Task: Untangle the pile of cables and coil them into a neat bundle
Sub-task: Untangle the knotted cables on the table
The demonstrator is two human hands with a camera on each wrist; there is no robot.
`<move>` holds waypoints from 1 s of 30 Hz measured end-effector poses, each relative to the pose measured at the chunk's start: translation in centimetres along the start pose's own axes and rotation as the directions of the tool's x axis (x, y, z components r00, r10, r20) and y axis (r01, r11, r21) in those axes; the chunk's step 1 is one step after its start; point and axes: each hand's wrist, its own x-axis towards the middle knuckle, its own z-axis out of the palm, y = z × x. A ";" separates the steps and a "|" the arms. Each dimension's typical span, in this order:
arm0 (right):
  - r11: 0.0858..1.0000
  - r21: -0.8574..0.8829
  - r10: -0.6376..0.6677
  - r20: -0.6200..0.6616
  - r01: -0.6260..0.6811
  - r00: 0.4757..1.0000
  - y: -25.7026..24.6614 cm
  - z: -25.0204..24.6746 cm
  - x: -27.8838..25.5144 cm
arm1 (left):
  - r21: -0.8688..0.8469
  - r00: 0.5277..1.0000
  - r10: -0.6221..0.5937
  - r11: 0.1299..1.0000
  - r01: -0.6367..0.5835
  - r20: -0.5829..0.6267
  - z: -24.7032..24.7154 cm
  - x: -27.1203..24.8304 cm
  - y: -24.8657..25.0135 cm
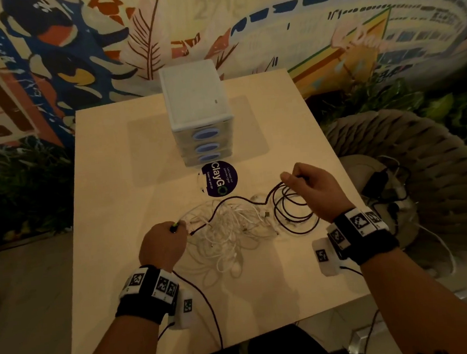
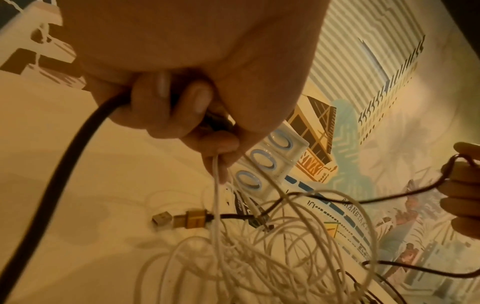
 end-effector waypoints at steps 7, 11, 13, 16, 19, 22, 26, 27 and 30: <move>0.998 -0.017 -0.066 0.023 0.067 0.998 -2.6 0.5 0.6 | 0.023 0.995 0.092 0.996 -0.091 -0.039 -1.0 -1.1 1.9; 0.995 0.002 -0.103 0.079 0.104 0.992 -4.4 0.8 0.7 | -0.013 0.954 0.298 0.954 -0.298 0.027 -2.4 -3.0 5.0; 0.993 -0.004 -0.120 0.118 0.121 0.986 -5.5 0.8 0.5 | 0.004 0.913 0.402 0.915 -0.403 0.076 -2.3 -3.5 6.4; 0.986 0.036 -0.167 0.158 0.164 0.973 -7.6 0.9 0.3 | 0.076 0.826 0.547 0.826 -0.559 0.136 -0.8 -4.1 7.6; 0.975 0.137 -0.197 0.153 0.176 0.968 -8.9 0.9 0.3 | 0.067 0.806 0.551 0.815 -0.575 0.217 1.1 -4.1 7.5; 0.966 0.185 -0.211 0.145 0.183 0.967 -9.3 0.6 0.3 | 0.046 0.798 0.547 0.817 -0.575 0.253 1.9 -3.9 7.1; 0.983 0.002 -0.184 0.058 0.184 0.981 -7.9 0.3 0.9 | -0.008 0.798 0.576 0.811 -0.585 0.177 1.2 -4.0 7.2; 0.984 -0.062 -0.164 0.037 0.166 0.986 -7.0 0.3 1.2 | -0.025 0.800 0.574 0.815 -0.579 0.175 0.7 -4.1 7.3; 0.956 -0.292 -0.026 0.054 0.041 0.998 -4.0 0.3 1.9 | -0.129 0.807 0.566 0.825 -0.551 0.171 -0.7 -4.3 7.7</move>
